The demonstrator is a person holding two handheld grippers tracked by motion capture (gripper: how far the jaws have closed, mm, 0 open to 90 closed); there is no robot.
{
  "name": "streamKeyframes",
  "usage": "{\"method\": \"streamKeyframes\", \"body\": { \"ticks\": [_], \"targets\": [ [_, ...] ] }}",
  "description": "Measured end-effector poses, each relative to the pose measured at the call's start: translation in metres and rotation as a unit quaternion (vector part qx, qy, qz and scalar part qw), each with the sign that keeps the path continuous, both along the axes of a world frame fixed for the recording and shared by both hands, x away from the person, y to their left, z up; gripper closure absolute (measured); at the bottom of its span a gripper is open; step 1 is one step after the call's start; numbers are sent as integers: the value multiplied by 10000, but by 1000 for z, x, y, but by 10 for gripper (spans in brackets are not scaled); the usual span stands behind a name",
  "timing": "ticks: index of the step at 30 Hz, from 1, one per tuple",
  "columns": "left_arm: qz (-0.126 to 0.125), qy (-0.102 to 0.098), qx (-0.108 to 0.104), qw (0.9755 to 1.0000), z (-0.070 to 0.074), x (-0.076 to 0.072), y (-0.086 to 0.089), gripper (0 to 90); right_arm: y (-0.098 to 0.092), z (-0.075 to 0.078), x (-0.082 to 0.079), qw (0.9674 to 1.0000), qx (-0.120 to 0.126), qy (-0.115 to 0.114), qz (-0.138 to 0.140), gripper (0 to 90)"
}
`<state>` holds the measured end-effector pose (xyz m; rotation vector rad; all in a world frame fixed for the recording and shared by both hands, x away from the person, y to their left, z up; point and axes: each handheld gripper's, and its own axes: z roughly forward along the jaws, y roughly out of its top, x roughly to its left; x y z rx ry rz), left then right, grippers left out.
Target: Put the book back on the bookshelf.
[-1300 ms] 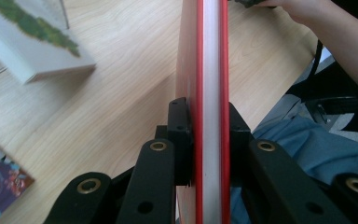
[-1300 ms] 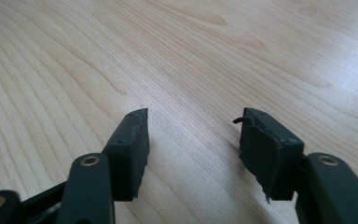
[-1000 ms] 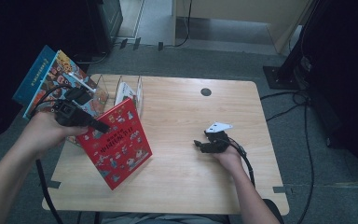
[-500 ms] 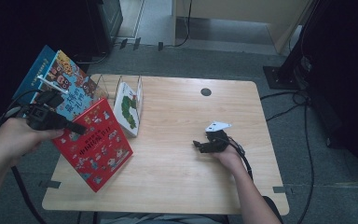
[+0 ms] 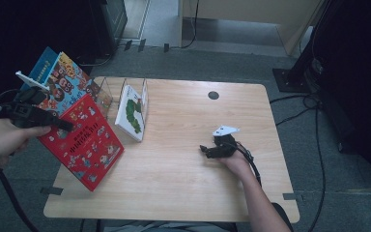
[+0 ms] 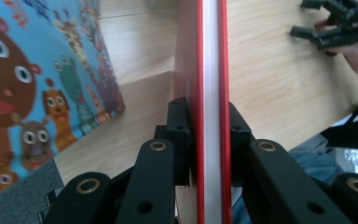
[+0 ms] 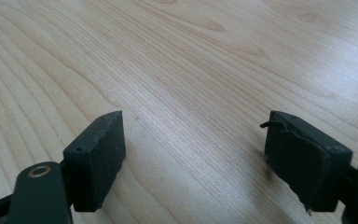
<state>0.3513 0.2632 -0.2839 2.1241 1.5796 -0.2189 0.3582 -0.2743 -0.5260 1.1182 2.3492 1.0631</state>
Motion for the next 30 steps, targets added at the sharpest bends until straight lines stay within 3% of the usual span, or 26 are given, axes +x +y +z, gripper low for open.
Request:
{"method": "streamKeyframes", "body": {
  "ticks": [6, 17, 21, 30],
  "targets": [
    [342, -8, -71, 9994, 2, 13, 3, 790, 1, 0, 0, 10000, 7, 9, -16, 200],
    [633, -106, -33, 9979, 7, 41, 1, 787, 6, 0, -1, 10000, 4, 0, 5, 200],
    [809, -84, -163, 9966, 4, 51, 5, 789, 6, 0, -1, 10000, 0, -2, 1, 200],
    [1224, -262, -98, 9921, 6, 69, 6, 787, 7, 0, -1, 10000, 4, -12, 10, 200]
  ]
}}
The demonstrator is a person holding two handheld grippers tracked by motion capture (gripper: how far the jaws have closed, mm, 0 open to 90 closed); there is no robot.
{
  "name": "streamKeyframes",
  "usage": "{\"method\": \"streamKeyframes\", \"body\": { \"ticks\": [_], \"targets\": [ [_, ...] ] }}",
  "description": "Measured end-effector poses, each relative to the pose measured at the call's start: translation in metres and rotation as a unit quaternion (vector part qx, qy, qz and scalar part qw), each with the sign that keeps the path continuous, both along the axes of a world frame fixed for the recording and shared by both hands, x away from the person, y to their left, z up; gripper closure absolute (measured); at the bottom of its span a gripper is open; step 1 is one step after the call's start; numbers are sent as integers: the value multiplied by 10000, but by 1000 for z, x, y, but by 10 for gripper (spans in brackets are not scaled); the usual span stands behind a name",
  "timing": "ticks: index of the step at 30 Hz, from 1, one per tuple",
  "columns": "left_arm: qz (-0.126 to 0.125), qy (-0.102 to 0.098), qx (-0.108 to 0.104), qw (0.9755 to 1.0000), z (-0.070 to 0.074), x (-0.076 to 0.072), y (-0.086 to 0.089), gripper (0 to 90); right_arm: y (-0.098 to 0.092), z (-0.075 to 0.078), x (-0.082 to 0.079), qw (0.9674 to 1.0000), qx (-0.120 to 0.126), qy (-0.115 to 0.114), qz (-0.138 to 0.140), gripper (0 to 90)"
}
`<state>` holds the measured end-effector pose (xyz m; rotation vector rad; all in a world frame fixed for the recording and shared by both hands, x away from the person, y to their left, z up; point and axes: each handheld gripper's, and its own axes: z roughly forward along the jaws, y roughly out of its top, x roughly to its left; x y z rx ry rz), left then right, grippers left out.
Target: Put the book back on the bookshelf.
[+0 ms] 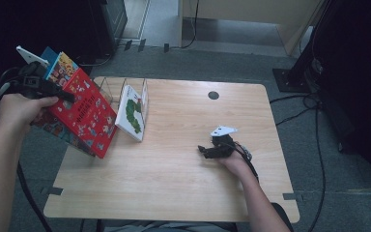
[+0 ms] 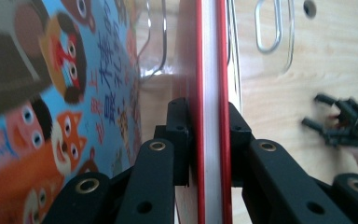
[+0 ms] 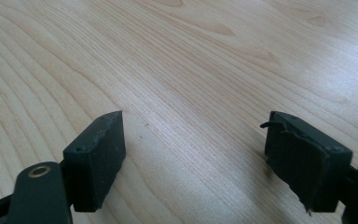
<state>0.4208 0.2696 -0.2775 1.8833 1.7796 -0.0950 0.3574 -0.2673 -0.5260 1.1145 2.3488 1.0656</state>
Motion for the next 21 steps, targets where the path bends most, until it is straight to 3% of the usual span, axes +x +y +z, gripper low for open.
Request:
{"method": "streamKeyframes", "body": {
  "ticks": [10, 21],
  "targets": [
    [261, -107, 50, 9996, -8, 22, -7, 789, 2, 0, 0, 10000, 7, 12, 6, 200],
    [215, -122, 109, 9996, -10, 43, -11, 790, 3, 0, -2, 10000, 3, -6, -86, 204]
  ]
}}
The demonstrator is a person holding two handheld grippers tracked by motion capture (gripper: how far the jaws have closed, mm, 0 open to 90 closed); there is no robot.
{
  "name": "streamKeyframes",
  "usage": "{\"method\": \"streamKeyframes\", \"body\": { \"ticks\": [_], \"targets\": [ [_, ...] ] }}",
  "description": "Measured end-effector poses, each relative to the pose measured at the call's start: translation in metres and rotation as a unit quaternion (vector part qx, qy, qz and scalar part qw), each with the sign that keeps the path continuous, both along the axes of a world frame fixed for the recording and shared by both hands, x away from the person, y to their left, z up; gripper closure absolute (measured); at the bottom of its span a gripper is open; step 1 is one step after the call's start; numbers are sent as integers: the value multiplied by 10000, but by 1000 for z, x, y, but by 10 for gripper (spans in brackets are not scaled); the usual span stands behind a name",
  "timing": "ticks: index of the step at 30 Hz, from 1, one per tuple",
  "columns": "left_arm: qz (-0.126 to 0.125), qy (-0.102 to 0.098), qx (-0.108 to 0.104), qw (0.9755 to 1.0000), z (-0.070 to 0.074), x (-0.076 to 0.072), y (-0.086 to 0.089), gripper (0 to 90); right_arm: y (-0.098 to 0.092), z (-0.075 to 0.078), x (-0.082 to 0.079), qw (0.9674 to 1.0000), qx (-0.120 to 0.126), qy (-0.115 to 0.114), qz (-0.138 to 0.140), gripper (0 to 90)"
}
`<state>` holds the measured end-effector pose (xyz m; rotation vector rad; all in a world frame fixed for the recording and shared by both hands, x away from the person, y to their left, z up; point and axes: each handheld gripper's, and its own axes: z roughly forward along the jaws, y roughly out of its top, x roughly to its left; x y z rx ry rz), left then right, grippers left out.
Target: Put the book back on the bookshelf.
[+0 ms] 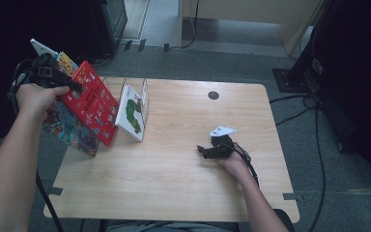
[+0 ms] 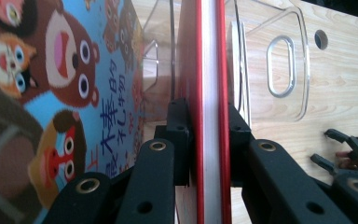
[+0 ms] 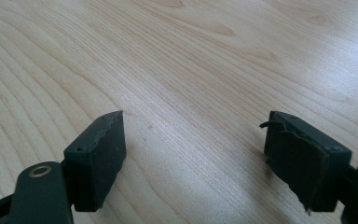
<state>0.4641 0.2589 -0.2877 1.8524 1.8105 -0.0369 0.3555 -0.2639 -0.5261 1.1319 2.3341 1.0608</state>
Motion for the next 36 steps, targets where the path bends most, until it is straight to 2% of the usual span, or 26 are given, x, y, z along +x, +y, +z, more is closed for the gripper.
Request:
{"method": "streamKeyframes", "body": {
  "ticks": [8, 11, 17, 19, 21, 24, 36],
  "targets": [
    [45, -151, -60, 9999, 7, 12, 0, 791, 0, 0, -1, 10000, 4, 1, -29, 204],
    [49, -190, -86, 9998, 6, 16, -1, 790, 1, 0, -2, 9999, 7, 12, -121, 206],
    [55, -306, -50, 9995, -1, 23, -7, 791, 2, 0, -8, 9998, 28, 0, -187, 211],
    [92, -271, -93, 9995, -7, 25, -8, 790, 2, 0, -9, 9998, 30, 4, -197, 213],
    [135, -324, -165, 9992, -10, 24, -7, 791, 2, 0, -10, 9998, 32, 13, -193, 214],
    [140, -313, -161, 9993, -11, 23, -6, 792, 2, 0, -11, 9998, 26, 25, -186, 214],
    [-96, 79, -17, 9999, -13, 23, -6, 742, 2, 0, -12, 9998, 20, 23, -181, 215]
  ]
}}
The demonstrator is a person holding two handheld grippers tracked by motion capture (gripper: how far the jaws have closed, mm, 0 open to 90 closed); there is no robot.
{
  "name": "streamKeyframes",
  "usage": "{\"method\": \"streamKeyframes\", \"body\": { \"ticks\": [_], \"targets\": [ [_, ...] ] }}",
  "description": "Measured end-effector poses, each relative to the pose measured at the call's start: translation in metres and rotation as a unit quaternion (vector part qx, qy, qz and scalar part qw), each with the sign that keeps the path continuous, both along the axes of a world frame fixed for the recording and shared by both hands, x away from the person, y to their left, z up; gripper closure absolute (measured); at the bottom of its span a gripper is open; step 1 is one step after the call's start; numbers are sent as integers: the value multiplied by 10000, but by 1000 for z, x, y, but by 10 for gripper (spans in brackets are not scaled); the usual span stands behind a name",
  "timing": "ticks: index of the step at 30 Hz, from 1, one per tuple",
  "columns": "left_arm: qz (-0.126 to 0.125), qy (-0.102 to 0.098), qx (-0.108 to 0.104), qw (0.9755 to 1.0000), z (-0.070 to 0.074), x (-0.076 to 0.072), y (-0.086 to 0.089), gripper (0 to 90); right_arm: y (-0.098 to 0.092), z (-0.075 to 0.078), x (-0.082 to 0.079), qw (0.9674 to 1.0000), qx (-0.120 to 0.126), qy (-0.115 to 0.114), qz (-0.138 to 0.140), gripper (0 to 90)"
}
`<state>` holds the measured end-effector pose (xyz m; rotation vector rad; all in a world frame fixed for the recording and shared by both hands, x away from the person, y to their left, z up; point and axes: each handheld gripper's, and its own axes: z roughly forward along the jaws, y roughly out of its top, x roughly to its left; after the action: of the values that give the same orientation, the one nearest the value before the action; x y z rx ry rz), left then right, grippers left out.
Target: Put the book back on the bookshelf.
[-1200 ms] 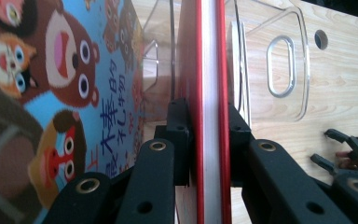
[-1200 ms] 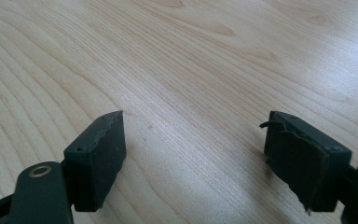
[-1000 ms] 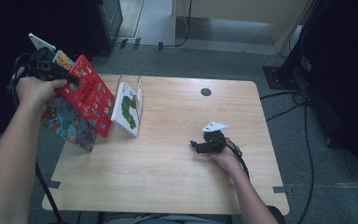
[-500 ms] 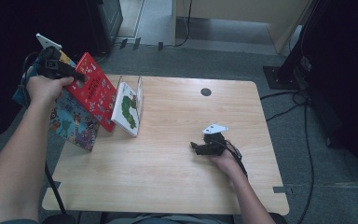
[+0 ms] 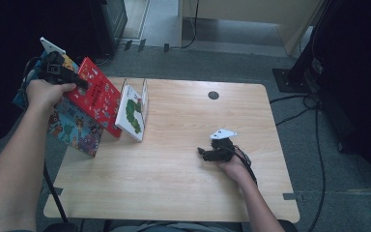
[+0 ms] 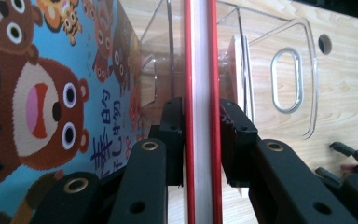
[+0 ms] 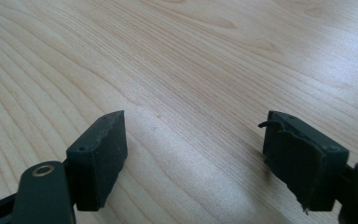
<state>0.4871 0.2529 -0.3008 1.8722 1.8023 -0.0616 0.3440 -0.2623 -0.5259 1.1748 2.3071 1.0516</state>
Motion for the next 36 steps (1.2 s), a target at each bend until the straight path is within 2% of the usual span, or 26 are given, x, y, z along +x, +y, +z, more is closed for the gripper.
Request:
{"method": "streamKeyframes", "body": {
  "ticks": [4, 6, 8, 13, 19, 20, 21, 25, 30, 32, 36],
  "targets": [
    [-59, 117, -38, 9999, -1, 0, 1, 734, 0, 0, 0, 10000, 2, -3, -3, 214],
    [-75, 157, 16, 9998, -1, 0, 1, 733, 0, 0, 0, 10000, -1, 1, 0, 215],
    [-83, 170, -6, 9998, -2, 0, 1, 779, 0, 0, 0, 10000, 0, 1, 2, 214],
    [-29, 213, -77, 9997, -1, 1, 2, 803, 0, 0, 0, 10000, 3, -2, -3, 214],
    [-68, 51, -15, 10000, 6, 2, -1, 804, 0, 0, 0, 10000, 8, 0, -7, 214],
    [-52, -49, 20, 10000, 8, 2, -1, 805, 0, 0, 0, 10000, 9, 4, -4, 214],
    [-27, -161, -28, 9999, 10, 1, -1, 806, 0, 0, 0, 10000, 9, 0, -8, 214],
    [83, -284, -115, 9995, 12, 2, 1, 806, 0, 0, 0, 10000, 9, 2, -2, 214],
    [47, -186, -23, 9998, 2, 6, -2, 804, 0, 0, 0, 10000, 5, 3, -1, 214],
    [36, -185, -62, 9998, 0, 7, -3, 803, 0, 0, 0, 10000, 9, -1, -3, 214],
    [10, -170, 117, 9998, 0, 7, -5, 799, 0, 0, 0, 10000, 4, 2, 0, 214]
  ]
}}
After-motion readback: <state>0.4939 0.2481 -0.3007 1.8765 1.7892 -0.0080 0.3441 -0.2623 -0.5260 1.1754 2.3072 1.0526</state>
